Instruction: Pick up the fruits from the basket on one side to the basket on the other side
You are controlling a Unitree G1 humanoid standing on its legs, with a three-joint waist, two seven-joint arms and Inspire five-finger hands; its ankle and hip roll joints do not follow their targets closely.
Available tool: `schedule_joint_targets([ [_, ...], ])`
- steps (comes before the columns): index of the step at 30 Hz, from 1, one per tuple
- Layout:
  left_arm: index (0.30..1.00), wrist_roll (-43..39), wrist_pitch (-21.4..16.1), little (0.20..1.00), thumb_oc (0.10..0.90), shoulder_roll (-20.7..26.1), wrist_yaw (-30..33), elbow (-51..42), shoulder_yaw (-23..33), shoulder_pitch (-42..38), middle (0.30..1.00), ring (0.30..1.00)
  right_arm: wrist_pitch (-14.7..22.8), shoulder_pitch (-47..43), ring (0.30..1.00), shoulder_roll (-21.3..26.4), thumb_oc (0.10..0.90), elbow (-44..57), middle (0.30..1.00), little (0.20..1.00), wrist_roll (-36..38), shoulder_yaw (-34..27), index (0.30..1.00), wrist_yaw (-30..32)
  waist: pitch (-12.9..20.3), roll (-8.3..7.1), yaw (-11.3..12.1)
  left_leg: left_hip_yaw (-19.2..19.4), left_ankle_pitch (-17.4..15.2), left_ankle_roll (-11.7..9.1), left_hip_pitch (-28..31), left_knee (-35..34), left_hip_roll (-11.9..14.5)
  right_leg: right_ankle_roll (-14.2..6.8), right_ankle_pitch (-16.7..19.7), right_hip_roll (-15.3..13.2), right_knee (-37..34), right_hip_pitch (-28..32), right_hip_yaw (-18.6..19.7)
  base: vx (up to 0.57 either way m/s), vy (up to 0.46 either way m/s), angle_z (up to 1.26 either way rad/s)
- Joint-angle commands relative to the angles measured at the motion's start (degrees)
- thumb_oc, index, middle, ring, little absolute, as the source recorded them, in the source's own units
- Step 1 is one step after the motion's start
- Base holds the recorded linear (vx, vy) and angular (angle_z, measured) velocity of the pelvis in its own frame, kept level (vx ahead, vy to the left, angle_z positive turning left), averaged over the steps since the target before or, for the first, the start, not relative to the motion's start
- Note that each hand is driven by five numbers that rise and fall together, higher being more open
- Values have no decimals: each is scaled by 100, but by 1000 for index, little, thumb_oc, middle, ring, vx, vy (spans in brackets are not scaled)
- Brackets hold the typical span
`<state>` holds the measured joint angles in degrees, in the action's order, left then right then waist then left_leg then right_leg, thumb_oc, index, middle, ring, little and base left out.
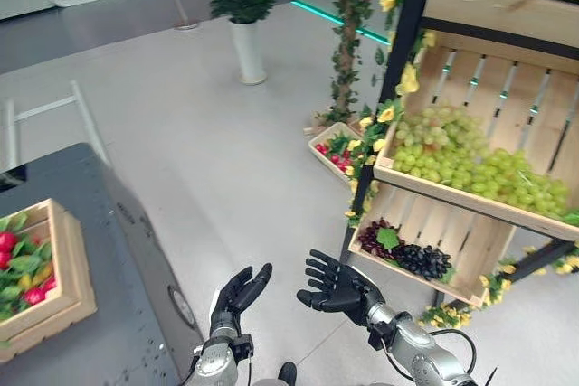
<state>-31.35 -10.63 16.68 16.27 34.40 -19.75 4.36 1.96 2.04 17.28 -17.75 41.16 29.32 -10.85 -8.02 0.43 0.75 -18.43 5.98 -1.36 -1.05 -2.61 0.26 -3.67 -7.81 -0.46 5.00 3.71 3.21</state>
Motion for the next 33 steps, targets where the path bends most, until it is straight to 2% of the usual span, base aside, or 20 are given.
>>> schedule_joint_targets([
  [1, 900, -55, -282, 900, 800, -124, 92, -354, -20, -391, 900, 900, 486, -450, 900, -262, 800, 689, 900, 900, 303, -456, 900, 194, -178, -193, 148, 378, -402, 313, 193, 126, -84, 344, 498, -123, -67, -117, -241, -65, -641, 111],
  [4, 900, -223, -492, 900, 800, -303, 148, -387, 56, -217, 900, 900, 360, -345, 900, -248, 800, 694, 900, 900, 97, -549, 900, 12, -202, -305, 107, 1058, -168, 121, -19, 37, 276, 467, 498, -60, -285, 53, -555, -103, -445, 58],
  [5, 900, -92, -384, 900, 800, -347, -23, -448, -7, -277, 900, 900, 432, -209, 900, -205, 800, 667, 900, 900, 63, -669, 900, 21, -244, -368, -39, 2084, -126, 10, -262, 339, 468, 497, 510, -99, -416, 186, -977, -139, -265, 59],
  [8, 900, 203, -272, 900, 800, -374, -185, -476, -100, -450, 900, 900, 620, -102, 900, -90, 800, 625, 900, 900, 174, -847, 900, 117, -282, -484, -205, 3145, -553, -2, -340, 1597, 642, 547, 426, -210, -433, 321, -1481, -114, -194, 148],
  [9, 900, 181, -327, 900, 800, -372, -67, -503, -165, -506, 900, 900, 688, -145, 900, -37, 800, 510, 900, 900, 223, -852, 900, 93, -265, -525, -216, 3138, -1137, 189, -323, 2409, 431, 539, 411, -261, -398, 284, -1576, -172, -53, 143],
  [10, 900, 130, -380, 900, 800, -362, 47, -546, -181, -482, 900, 900, 712, -148, 900, -3, 800, 458, 900, 900, 295, -861, 900, 121, -246, -495, -226, 3044, -1309, 231, -319, 2998, 207, 522, 422, -214, -346, 219, -1531, -184, 23, 96],
  [12, 900, 47, -411, 900, 800, -345, -5, -567, -133, -362, 900, 900, 667, 18, 900, -46, 800, 412, 900, 900, 511, -982, 900, 305, -151, -378, -344, 3005, -1288, 193, -39, 3136, 25, 511, 419, -56, -225, 102, -1430, -146, 74, 45],
  [13, 900, 32, -403, 900, 800, -351, -20, -575, -133, -341, 900, 900, 629, 57, 900, -89, 800, 370, 900, 900, 638, -1021, 900, 349, -125, -352, -377, 2991, -1259, 180, 109, 2891, 18, 502, 418, -21, -213, 89, -1417, -95, 125, 45],
  [15, 900, 36, -398, 900, 800, -366, -49, -525, -216, -346, 900, 900, 477, 171, 900, -331, 800, 174, 900, 900, 1113, -1122, 900, 291, 17, -267, -473, 2746, -1329, 247, 754, 1311, -232, 441, 541, 81, -331, -25, -1349, -128, 157, 62],
  [17, 900, 108, -325, 900, 800, -391, 23, -488, -408, -457, 900, 900, 413, 189, 900, -527, 800, 156, 900, 900, 1304, -1139, 900, 583, 66, -234, -479, 2394, -1386, 364, 873, 430, -398, 318, 726, 120, -387, -269, -1386, -246, 138, 51],
  [18, 900, 192, -311, 900, 800, -379, 17, -507, -527, -543, 900, 900, 466, 164, 900, -629, 800, 168, 900, 900, 1295, -1104, 900, 715, 46, -230, -458, 2241, -1234, 428, 854, 1, -431, 269, 830, 153, -372, -519, -1407, -334, 122, 23],
  [23, 900, 379, -353, 900, 800, -379, 63, -155, -678, -725, 900, 900, 326, 105, 900, -704, 800, -88, 900, 900, 1230, -991, 900, 847, 9, -216, -497, 2060, -1072, 493, 703, -239, -463, 177, 963, 283, -310, -810, -1162, -226, 50, 12],
  [24, 900, 327, -285, 900, 800, -341, -280, 119, -635, -686, 900, 900, 161, 104, 900, -793, 800, -283, 900, 900, 1602, -976, 900, 733, 6, -190, -475, 2119, -1031, 564, 698, -239, -439, 45, 1048, 132, 484, -1006, -1319, -163, -2, -3],
  [25, 900, 306, -234, 900, 800, -333, -360, 209, -590, -658, 900, 900, 116, 96, 900, -835, 800, -392, 900, 900, 1722, -977, 900, 683, 3, -174, -451, 2175, -1014, 579, 695, -239, -420, -5, 1045, 50, 767, -1084, -1415, -251, -4, -13],
  [26, 900, 146, -236, 900, 800, -408, -733, 892, -363, -627, 900, 900, 106, 37, 900, -996, 800, -900, 900, 900, 1765, -1055, 900, 543, -28, -78, -382, 2231, -939, 618, 710, -239, -332, 30, 905, -278, 1504, -1130, -1407, -160, -14, -16],
  [27, 900, 75, -177, 900, 800, -416, -780, 973, -331, -630, 900, 900, 104, 25, 900, -1013, 800, -952, 900, 900, 1743, -1064, 900, 561, -35, -70, -376, 2228, -929, 625, 712, -239, -325, 37, 885, -305, 1549, -1123, -1393, -126, -107, -27],
  [28, 900, 59, -327, 900, 800, -477, -1038, 1612, -207, -640, 900, 900, 191, -44, 900, -1070, 800, -1457, 900, 900, 1724, -1097, 900, 531, -1, -37, -354, 2179, -914, 665, 707, -200, -290, 124, 737, -383, 1199, -852, -1219, -36, -173, -17],
  [30, 900, 15, -386, 900, 800, -551, -1059, 2144, -124, -701, 900, 900, 192, -215, 900, -1119, 800, -2190, 900, 900, 1545, -1122, 900, 575, 98, -12, -227, 2228, -944, 631, 660, -104, -197, 210, 558, -593, 432, -365, -1288, -14, -202, -9],
  [31, 900, -13, -402, 900, 800, -567, -1072, 2224, -103, -706, 900, 900, 185, -254, 900, -1123, 800, -2332, 900, 900, 1505, -1130, 900, 527, 122, -16, -205, 2261, -950, 617, 645, -95, -185, 209, 546, -586, 316, -300, -1296, 4, -278, -7],
  [33, 900, -223, -390, 900, 800, -719, -1079, 2776, 173, -745, 900, 900, -4, -575, 900, -1125, 800, -3274, 900, 900, 1019, -1161, 900, 393, 223, -140, -57, 2488, -971, 468, 559, 17, -151, 113, 801, -429, -753, 94, -1127, -32, -329, -39],
])
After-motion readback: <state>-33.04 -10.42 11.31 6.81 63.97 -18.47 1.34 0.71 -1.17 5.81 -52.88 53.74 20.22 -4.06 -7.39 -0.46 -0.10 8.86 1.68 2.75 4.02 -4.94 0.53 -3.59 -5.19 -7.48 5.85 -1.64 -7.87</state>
